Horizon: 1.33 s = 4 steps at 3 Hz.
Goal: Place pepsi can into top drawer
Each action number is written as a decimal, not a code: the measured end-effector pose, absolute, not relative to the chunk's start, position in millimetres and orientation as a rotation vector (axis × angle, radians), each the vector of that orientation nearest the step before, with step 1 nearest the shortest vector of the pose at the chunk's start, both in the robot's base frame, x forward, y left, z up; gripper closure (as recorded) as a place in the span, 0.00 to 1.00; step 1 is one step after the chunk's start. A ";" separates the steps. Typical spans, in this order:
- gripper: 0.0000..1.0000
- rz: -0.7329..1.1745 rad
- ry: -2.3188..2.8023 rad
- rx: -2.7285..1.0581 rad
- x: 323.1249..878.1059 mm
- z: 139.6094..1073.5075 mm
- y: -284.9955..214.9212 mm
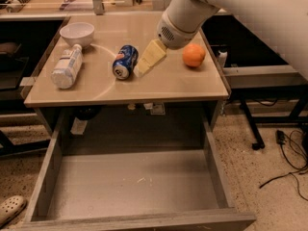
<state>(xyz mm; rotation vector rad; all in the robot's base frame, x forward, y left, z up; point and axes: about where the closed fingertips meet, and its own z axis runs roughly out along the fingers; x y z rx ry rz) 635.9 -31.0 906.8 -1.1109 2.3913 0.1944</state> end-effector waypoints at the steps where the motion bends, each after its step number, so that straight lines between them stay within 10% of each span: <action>1: 0.00 0.253 2.428 -1.060 664.9 892.7 -19.0; 4: 0.00 0.325 2.363 -1.070 666.4 901.8 23.3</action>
Offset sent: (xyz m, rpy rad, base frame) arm 0.0223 0.0093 -0.0121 0.0297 0.0328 -0.0256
